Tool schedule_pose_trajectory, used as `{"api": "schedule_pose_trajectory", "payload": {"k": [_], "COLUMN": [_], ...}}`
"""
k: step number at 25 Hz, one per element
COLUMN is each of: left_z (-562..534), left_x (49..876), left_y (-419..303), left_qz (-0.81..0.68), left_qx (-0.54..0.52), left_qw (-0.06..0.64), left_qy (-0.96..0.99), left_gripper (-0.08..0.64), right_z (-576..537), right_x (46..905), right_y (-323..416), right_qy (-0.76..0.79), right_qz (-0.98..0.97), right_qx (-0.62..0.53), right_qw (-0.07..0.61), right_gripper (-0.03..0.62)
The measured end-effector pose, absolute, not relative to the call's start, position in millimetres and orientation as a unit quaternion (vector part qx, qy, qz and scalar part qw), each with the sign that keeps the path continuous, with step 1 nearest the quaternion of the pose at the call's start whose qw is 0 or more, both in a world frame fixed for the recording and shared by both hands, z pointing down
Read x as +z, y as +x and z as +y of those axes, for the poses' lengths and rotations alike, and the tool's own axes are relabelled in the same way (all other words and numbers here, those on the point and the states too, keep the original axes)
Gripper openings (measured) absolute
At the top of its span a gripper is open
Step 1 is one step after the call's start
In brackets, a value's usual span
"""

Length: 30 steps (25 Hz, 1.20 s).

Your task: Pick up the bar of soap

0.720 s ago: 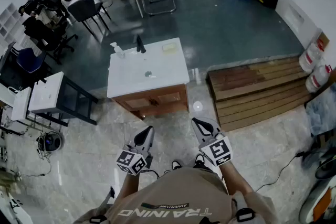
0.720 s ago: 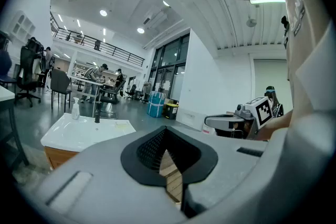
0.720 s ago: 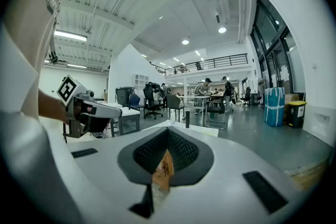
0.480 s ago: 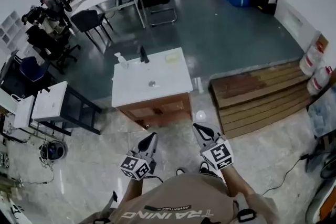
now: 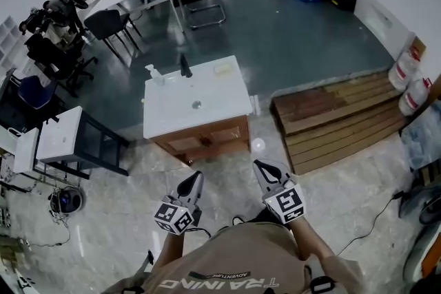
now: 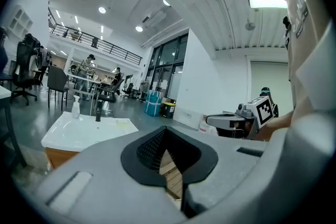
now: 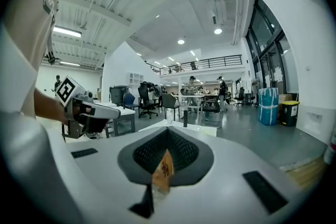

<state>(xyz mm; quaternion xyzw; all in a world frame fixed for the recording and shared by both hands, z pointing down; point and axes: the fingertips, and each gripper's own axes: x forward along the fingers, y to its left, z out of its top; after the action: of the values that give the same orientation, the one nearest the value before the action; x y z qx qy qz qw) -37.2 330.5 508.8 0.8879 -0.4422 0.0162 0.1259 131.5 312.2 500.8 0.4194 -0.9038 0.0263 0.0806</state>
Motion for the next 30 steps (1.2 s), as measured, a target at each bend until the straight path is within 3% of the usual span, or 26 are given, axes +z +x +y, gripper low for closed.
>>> {"api": "schedule_pose_trajectory", "payload": {"k": [12, 30], "left_z": [295, 160], "left_x": [546, 512], "left_y": [-56, -16], "left_qz": [-0.459, -0.484], "left_qx": [0.019, 0.054], "left_qw": [0.172, 0.12], "left_qy": [0.872, 0.865], "left_gripper": [-0.003, -0.003], "right_z": [271, 119], "right_x": [522, 537], "right_y": [143, 145], "right_qy": [0.446, 0.369], "right_qz": [-0.888, -0.927], "right_qx": [0.043, 0.017], "right_qw": [0.102, 0.073], "right_gripper": [0.005, 0.005]}}
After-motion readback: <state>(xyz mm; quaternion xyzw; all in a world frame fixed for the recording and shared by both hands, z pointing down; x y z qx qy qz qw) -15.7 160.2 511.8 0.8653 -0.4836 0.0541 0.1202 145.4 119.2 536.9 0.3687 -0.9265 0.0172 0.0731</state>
